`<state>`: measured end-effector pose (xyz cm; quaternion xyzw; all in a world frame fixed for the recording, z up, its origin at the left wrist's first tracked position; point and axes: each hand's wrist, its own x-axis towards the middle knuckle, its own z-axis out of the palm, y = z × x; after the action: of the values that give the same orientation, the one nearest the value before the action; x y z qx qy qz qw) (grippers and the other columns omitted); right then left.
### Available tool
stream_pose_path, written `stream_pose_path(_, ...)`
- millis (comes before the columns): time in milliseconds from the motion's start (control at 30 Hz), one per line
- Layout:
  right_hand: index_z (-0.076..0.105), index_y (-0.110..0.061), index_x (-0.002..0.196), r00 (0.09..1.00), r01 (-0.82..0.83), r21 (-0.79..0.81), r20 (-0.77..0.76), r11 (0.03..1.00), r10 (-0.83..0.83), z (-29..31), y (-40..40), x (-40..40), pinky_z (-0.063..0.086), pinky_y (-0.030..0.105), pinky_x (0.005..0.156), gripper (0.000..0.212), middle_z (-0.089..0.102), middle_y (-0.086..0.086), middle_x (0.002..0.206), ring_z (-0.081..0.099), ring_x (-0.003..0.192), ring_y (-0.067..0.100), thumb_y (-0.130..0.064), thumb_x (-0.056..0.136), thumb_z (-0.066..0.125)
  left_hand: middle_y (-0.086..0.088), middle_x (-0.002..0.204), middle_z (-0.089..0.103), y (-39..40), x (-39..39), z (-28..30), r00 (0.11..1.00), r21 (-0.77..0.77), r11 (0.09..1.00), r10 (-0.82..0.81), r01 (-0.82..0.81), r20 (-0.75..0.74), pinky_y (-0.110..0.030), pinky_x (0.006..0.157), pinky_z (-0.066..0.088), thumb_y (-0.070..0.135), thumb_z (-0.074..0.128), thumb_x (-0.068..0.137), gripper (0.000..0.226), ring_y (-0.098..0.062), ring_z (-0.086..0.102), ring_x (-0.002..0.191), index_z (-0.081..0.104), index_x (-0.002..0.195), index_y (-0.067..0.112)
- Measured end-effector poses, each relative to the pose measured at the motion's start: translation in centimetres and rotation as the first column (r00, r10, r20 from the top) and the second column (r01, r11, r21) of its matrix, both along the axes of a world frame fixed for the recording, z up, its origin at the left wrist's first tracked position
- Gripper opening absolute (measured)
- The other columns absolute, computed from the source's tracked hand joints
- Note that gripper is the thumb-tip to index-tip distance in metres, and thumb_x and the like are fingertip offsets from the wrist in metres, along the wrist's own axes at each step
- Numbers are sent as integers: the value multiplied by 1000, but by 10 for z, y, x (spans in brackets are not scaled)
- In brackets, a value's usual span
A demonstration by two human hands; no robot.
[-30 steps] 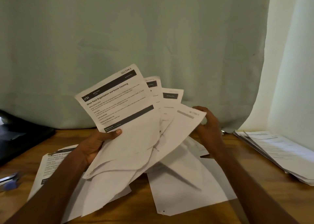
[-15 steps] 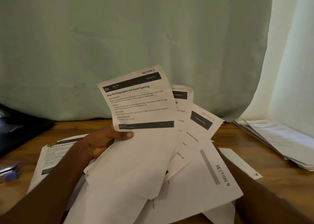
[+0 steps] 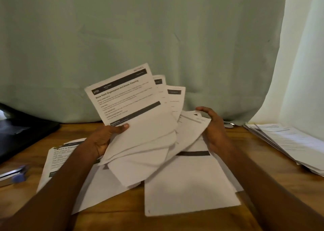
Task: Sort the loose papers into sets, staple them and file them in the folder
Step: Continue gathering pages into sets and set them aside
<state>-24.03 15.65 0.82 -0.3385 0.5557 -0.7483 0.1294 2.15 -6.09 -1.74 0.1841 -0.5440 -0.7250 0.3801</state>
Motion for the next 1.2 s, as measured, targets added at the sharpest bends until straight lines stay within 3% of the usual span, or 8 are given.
stream_pose_path(167, 78, -23, 91, 954, 138, 61, 260, 989, -149, 0, 1, -15, 62, 40, 71, 32, 75, 13, 107, 74, 94, 32, 2, 96, 58, -6, 112, 77, -5, -1, -1, 980, 36, 983, 180, -178, -78, -36, 66, 62, 2, 82, 70, 52, -22, 72, 96, 70, 118, 19)
stream_pose_path(333, 75, -14, 113, 897, -50, 25, 441, 998, 34, -1, -2, -9, 62, 46, 70, 27, 76, 16, 107, 73, 93, 36, -1, 98, 55, -10, 121, 69, -4, -6, -5, 966, 20, 969, 246, -245, -82, -44, 94, 53, -10, 73, 85, 46, -27, 66, 104, 64, 124, 14)
stream_pose_path(533, 67, -21, 128, 909, -204, -166, 335, 965, 250, -1, -7, -3, 61, 56, 82, 53, 74, 16, 116, 73, 100, 40, 13, 89, 61, 5, 98, 77, -4, -9, -7, 966, -33, 970, 235, -239, -105, -35, 78, 57, -9, 70, 87, 41, -15, 71, 89, 67, 109, 25)
stream_pose_path(733, 74, -14, 99, 891, -80, -147, 432, 986, 137, -9, -12, -9, 62, 43, 59, 24, 77, 11, 106, 77, 79, 30, 7, 94, 62, 6, 87, 80, -4, -10, -9, 982, -23, 988, 151, -155, -115, -36, 75, 57, -5, 65, 92, 34, -14, 77, 77, 65, 109, 25)
stream_pose_path(867, 77, -16, 107, 897, -173, -172, 378, 970, 227, -10, -12, -8, 62, 40, 61, 33, 79, 7, 102, 78, 81, 29, 8, 95, 59, 4, 89, 80, -2, -12, -10, 987, -35, 993, 110, -115, -120, -40, 83, 56, -4, 64, 92, 34, -17, 77, 80, 65, 109, 26)
stream_pose_path(1033, 76, -9, 92, 929, -217, 9, 308, 976, 204, -17, -17, 1, 63, 41, 67, 28, 76, 19, 106, 75, 81, 31, 16, 87, 63, -6, 112, 76, 2, -13, -9, 982, 10, 993, 119, -118, -145, -47, 96, 53, -7, 66, 90, 43, -26, 73, 101, 65, 121, 23)
stream_pose_path(1133, 78, -10, 99, 932, -192, -2, 312, 981, 183, -21, -20, 2, 60, 48, 90, 31, 75, 15, 117, 73, 100, 33, 13, 93, 58, -4, 101, 80, 0, -12, -9, 985, 61, 994, 99, -91, -144, -42, 80, 59, -3, 69, 88, 38, -21, 78, 85, 68, 115, 24)
stream_pose_path(1200, 77, -13, 112, 915, -201, -50, 347, 978, 206, -22, -20, 1, 64, 44, 81, 33, 75, 11, 117, 75, 99, 31, 8, 97, 56, -3, 96, 81, 0, -12, -9, 984, 81, 994, 89, -77, -154, -41, 74, 60, -1, 70, 87, 35, -20, 78, 80, 69, 111, 25)
